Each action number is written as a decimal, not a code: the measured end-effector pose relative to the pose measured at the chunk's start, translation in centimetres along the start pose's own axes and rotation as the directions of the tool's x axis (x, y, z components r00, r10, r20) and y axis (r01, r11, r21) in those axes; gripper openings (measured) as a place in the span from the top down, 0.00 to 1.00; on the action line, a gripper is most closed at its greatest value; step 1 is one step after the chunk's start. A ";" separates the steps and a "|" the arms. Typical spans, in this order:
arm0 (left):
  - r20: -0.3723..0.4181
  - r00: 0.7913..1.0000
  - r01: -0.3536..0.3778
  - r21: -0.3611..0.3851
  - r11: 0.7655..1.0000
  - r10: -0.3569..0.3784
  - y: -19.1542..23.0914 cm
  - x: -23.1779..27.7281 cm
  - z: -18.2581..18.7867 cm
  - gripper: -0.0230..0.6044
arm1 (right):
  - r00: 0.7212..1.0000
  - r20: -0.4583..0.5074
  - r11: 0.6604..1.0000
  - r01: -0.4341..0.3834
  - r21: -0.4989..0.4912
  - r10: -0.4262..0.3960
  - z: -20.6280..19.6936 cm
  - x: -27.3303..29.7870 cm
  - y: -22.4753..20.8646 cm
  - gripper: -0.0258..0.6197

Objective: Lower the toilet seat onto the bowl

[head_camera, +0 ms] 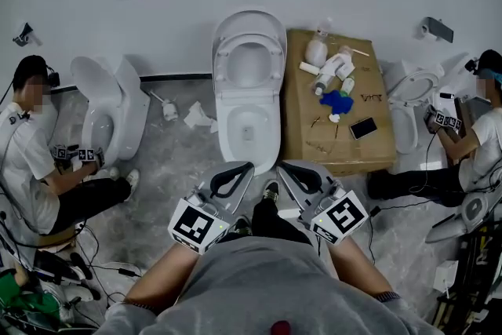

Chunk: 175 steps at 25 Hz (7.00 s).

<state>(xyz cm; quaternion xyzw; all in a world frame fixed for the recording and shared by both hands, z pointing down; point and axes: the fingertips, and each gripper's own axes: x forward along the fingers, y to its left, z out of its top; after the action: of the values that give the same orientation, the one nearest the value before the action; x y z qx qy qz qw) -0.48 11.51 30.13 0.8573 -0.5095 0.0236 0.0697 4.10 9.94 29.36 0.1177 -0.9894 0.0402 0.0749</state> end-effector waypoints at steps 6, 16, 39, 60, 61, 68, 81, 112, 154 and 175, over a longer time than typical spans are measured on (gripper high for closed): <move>-0.011 1.000 0.000 -0.017 1.000 0.000 1.4 2.6 0.8 0.95 | 1.000 0.006 1.000 -0.011 -0.013 0.011 0.8 1.1 -3.0 0.94; -0.009 1.000 -0.002 0.005 1.000 0.002 4.8 7.5 1.0 0.95 | 1.000 -0.011 1.000 -0.018 -0.007 0.018 0.7 2.9 -8.4 0.94; -0.057 0.995 -0.087 0.002 0.996 0.087 11.3 17.0 2.3 0.95 | 0.997 -0.021 0.997 -0.079 0.009 0.080 0.7 7.2 -19.4 0.94; -0.103 0.994 0.024 0.024 0.999 -0.022 21.3 21.5 1.1 0.95 | 0.996 -0.061 0.996 0.072 0.044 -0.069 0.0 14.3 -25.8 0.94; -0.108 0.994 0.036 0.028 0.999 -0.033 21.9 21.6 0.9 0.95 | 0.995 -0.061 0.995 0.085 0.046 -0.082 -0.1 14.8 -26.0 0.94; -0.184 0.979 0.103 0.064 0.993 -0.089 26.0 22.8 -1.2 0.95 | 0.985 -0.072 0.984 0.164 0.066 -0.159 -1.6 18.0 -27.4 0.94; -0.470 0.871 0.251 0.173 0.952 -0.145 33.4 29.1 -7.4 0.84 | 0.960 -0.120 0.959 0.266 0.100 -0.254 -3.9 22.1 -31.1 0.94; -0.786 0.618 0.429 0.350 0.833 0.012 43.4 40.1 -19.3 0.74 | 0.906 -0.247 0.907 0.389 0.162 -0.344 -9.8 21.0 -32.5 0.94; -0.781 0.586 0.557 0.197 0.807 -0.214 31.3 31.3 -21.1 0.79 | 0.885 -0.259 0.879 0.440 0.187 -0.388 -11.8 17.9 -23.7 0.94; -0.806 0.554 0.541 0.160 0.825 -0.207 21.5 24.6 -27.1 0.78 | 0.914 -0.269 0.913 0.359 0.193 -0.303 -15.3 11.2 -19.2 0.94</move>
<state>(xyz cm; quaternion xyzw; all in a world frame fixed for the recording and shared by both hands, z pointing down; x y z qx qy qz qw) -6.75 -16.14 61.78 0.8512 -0.2167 0.4658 0.1074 0.08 -9.74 47.35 0.2871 -0.9270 0.1589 0.1816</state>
